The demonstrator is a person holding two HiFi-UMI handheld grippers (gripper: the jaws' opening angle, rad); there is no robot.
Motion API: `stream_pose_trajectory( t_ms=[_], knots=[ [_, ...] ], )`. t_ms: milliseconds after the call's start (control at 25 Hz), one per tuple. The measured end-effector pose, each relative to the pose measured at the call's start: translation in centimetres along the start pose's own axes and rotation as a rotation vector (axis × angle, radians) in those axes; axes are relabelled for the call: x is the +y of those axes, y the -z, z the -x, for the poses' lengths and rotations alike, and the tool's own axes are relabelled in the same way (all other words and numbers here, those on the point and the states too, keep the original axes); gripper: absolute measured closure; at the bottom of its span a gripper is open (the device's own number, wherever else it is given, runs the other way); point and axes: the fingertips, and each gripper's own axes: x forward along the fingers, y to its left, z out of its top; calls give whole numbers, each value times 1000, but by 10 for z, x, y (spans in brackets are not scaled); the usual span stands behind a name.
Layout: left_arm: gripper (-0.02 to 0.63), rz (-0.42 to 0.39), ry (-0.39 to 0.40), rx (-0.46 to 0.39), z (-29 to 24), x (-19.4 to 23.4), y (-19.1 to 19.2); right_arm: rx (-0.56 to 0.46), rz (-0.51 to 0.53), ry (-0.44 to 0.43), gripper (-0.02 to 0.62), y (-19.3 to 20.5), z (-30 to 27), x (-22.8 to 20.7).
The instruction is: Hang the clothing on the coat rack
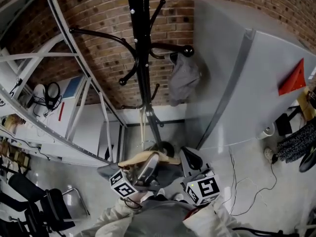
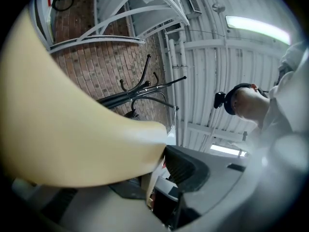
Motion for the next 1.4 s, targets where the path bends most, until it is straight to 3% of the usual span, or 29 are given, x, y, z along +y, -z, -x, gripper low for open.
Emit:
stream_pose_trajectory(
  t_ms=[1040, 1400],
  knots=[
    [494, 30, 98, 15, 31, 27, -64, -18, 30, 79, 571, -7, -59, 59],
    [494, 2, 95, 22, 22, 40, -72, -11, 30, 92, 571, -5, -64, 55]
  ],
)
